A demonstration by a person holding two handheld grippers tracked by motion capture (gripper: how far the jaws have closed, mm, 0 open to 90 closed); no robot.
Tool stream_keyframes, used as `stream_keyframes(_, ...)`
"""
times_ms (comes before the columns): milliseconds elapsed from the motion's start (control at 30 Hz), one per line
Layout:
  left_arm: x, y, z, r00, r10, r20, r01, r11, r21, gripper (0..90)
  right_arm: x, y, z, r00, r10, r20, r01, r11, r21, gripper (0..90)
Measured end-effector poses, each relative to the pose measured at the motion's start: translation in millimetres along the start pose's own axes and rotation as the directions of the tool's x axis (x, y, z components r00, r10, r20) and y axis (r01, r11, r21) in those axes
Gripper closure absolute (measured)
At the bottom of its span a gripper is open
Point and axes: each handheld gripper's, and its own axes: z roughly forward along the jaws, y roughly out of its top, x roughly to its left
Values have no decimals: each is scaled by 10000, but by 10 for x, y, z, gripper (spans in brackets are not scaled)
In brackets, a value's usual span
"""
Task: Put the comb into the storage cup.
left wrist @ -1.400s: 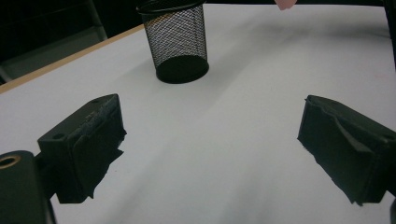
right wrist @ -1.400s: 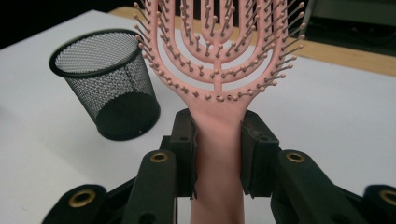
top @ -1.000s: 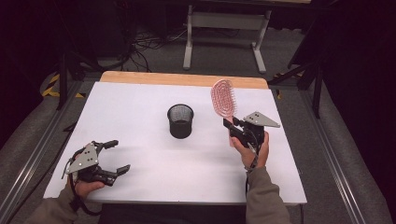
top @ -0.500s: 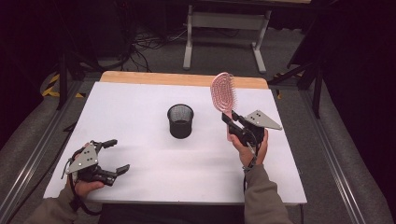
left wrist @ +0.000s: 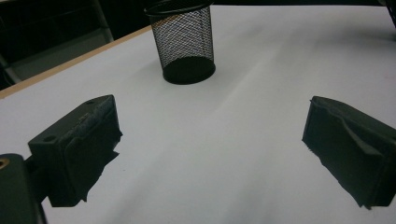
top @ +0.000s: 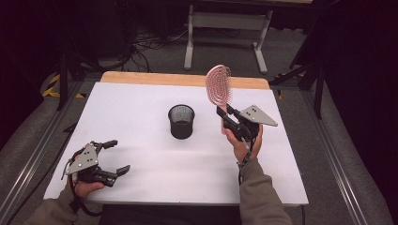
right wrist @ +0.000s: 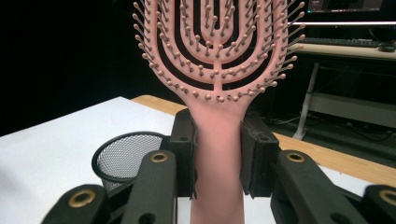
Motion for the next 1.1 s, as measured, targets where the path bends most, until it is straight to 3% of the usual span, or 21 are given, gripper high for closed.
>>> stream_keyframes(1100, 4, -13, 3, 10000, -79, 32, 79, 9999, -92, 49, 203, 121, 287, 9997, -186, -187, 169, 9959, -894, 700)
